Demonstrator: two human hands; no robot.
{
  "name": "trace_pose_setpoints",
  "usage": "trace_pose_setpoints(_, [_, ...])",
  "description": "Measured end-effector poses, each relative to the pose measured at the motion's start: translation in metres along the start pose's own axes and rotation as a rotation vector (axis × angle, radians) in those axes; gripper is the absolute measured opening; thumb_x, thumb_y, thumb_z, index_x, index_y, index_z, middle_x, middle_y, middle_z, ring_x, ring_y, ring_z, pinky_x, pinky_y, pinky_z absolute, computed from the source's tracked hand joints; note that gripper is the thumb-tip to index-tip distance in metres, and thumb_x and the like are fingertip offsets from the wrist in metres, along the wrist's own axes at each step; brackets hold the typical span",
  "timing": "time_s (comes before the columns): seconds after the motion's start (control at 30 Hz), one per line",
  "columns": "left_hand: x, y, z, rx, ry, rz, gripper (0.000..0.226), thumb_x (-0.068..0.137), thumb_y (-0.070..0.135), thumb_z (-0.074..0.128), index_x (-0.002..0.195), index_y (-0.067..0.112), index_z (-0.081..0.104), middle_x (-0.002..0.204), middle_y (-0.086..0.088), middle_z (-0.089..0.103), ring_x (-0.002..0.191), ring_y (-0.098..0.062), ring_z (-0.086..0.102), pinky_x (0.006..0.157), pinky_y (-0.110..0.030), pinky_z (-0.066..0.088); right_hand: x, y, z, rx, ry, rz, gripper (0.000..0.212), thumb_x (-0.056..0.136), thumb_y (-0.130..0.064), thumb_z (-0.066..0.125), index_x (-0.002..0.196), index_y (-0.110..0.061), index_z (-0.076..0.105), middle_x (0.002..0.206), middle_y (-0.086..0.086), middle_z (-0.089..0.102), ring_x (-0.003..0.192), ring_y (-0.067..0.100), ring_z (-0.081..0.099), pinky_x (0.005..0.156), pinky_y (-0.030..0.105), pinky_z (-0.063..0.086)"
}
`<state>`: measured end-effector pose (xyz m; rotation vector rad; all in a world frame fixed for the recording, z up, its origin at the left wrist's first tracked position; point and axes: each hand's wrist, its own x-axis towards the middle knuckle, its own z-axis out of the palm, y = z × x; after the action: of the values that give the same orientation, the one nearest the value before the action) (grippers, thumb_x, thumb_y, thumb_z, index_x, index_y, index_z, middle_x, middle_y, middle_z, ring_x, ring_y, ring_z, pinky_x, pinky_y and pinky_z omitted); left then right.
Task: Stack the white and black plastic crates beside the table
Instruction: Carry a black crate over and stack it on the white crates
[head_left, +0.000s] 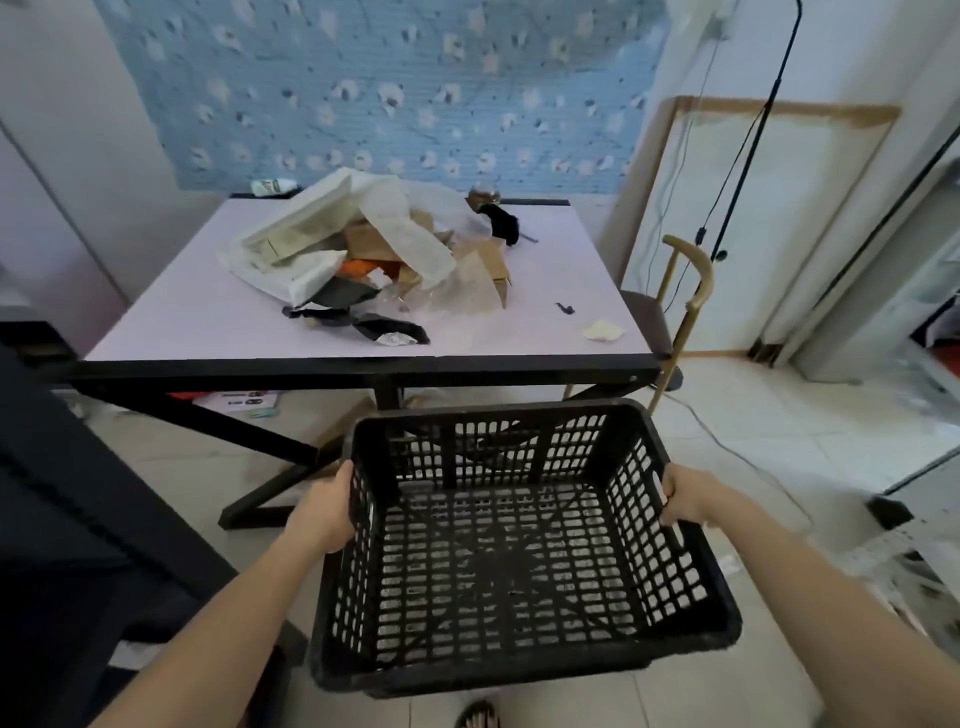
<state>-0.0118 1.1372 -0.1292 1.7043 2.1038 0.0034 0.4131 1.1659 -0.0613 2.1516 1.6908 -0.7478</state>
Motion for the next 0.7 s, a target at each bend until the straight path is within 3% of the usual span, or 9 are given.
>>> trace_pose_setpoints(0.1, [0.021, 0.007, 0.003, -0.025, -0.009, 0.005, 0.081, 0.088, 0.024, 0.058, 0.153, 0.017, 0.011, 0.128, -0.017, 0.061, 0.114, -0.032, 0.061, 0.091, -0.043, 0.052, 0.025, -0.003, 0.006, 0.018, 0.000, 0.006, 0.040, 0.079, -0.017, 0.072, 0.095, -0.012, 0.035, 0.093, 0.004, 0.046, 0.088, 0.021, 0.044, 0.054, 0.023, 0.036])
trace_pose_setpoints(0.2, [0.038, 0.010, 0.009, 0.001, 0.001, -0.008, 0.080, 0.088, 0.023, 0.057, 0.154, 0.017, 0.010, 0.133, -0.018, 0.056, 0.116, -0.034, 0.058, 0.091, -0.045, 0.053, 0.045, -0.004, 0.010, 0.021, -0.023, 0.021, 0.045, 0.076, -0.016, 0.073, 0.096, -0.012, 0.033, 0.098, 0.007, 0.046, 0.089, 0.022, 0.044, 0.071, 0.027, 0.036])
trace_pose_setpoints(0.37, [0.053, 0.008, 0.019, 0.110, -0.019, -0.027, 0.083, 0.088, 0.013, 0.055, 0.154, 0.019, 0.005, 0.140, -0.022, 0.046, 0.121, -0.034, 0.055, 0.091, -0.043, 0.053, 0.065, -0.005, 0.012, -0.002, -0.027, 0.002, 0.046, 0.076, -0.015, 0.073, 0.095, -0.013, 0.031, 0.097, 0.006, 0.045, 0.090, 0.022, 0.043, 0.074, 0.027, 0.036])
trace_pose_setpoints(0.5, [0.062, 0.003, 0.025, 0.126, -0.034, -0.027, 0.085, 0.086, 0.014, 0.056, 0.154, 0.017, 0.005, 0.138, -0.024, 0.048, 0.126, -0.036, 0.050, 0.093, -0.043, 0.052, 0.074, -0.004, 0.008, -0.061, 0.017, -0.029, 0.031, 0.083, -0.006, 0.059, 0.094, -0.014, 0.031, 0.084, 0.005, 0.046, 0.086, 0.024, 0.045, 0.072, 0.029, 0.038])
trace_pose_setpoints(0.57, [0.064, 0.003, 0.025, 0.119, -0.029, -0.042, 0.086, 0.087, 0.018, 0.058, 0.154, 0.017, 0.004, 0.141, -0.023, 0.046, 0.128, -0.036, 0.048, 0.094, -0.043, 0.051, 0.077, -0.002, 0.009, -0.084, 0.060, -0.055, 0.026, 0.084, -0.004, 0.053, 0.085, -0.018, 0.032, 0.071, -0.002, 0.039, 0.083, 0.024, 0.045, 0.072, 0.030, 0.039])
trace_pose_setpoints(0.7, [0.069, 0.004, 0.025, 0.088, -0.002, -0.040, 0.086, 0.087, 0.021, 0.059, 0.154, 0.015, 0.005, 0.139, -0.025, 0.048, 0.125, -0.037, 0.052, 0.097, -0.043, 0.049, 0.083, -0.001, 0.005, -0.095, 0.101, -0.068, 0.033, 0.084, -0.003, 0.049, 0.069, -0.024, 0.029, 0.068, -0.004, 0.036, 0.081, 0.024, 0.045, 0.071, 0.030, 0.039])
